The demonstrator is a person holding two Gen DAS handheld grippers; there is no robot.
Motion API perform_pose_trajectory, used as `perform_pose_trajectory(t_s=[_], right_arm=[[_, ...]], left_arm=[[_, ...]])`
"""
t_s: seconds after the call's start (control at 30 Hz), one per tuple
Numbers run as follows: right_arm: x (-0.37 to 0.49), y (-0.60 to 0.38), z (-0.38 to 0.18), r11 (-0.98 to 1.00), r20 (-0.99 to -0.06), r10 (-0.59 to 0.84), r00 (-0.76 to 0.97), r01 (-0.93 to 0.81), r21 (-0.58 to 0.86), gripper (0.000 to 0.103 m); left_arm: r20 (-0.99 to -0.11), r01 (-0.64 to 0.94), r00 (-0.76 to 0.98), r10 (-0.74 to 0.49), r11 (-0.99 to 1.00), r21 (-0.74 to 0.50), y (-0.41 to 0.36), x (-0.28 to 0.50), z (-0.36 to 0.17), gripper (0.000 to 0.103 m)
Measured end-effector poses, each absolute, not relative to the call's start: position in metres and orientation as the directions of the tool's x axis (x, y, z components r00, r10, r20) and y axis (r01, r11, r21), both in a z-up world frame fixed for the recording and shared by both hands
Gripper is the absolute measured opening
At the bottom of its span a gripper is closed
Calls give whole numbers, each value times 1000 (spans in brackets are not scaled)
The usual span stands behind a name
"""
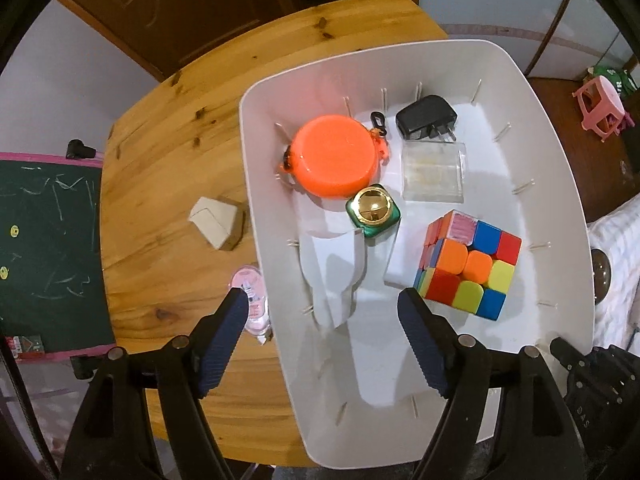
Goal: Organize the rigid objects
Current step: 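Move the left tool back and grasp the beige plug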
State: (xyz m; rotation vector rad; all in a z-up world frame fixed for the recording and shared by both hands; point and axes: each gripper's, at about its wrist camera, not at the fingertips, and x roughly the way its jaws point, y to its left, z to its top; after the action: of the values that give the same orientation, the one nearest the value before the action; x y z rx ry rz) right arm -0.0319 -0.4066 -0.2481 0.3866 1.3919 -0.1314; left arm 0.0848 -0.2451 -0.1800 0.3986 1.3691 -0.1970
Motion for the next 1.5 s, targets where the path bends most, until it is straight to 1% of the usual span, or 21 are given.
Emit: perform_pose_trajectory(t_s=[0.2,0.3,0.53,0.73,0.9,1.13,1.27,1.5], right_arm=[[-32,-406,-248,928,-975,131,179,323,184,7],[-32,-407,-248,927,-975,130,178,327,183,7],[-33,-406,-247,925,-976,123,182,336,179,7],[-34,-406,-245,920,-977,115,180,352,173,7],[-34,-405,-243,917,-979,100,177,366,160,7],[-34,-403,-240,909,-983,75,170,393,137,7],[-33,-402,-238,906,-985,57,165,405,121,7],[-33,-397,-237,903,-988,13,152,422,77,7]], left_arm=[[-979,341,188,77,930,138,-225,86,-168,80],[-983,302,174,61,947,112,-207,88,-157,80],[-978,144,206,-23,990,8,-140,103,-110,80],[-963,57,267,-34,998,-19,-99,111,-84,80],[-961,13,269,-57,998,-55,-80,119,-85,81],[-972,-13,214,-97,995,-103,-73,141,-121,81],[-978,54,194,-81,996,-72,-80,161,-154,81],[-984,337,162,-68,941,-10,-97,176,-214,81]])
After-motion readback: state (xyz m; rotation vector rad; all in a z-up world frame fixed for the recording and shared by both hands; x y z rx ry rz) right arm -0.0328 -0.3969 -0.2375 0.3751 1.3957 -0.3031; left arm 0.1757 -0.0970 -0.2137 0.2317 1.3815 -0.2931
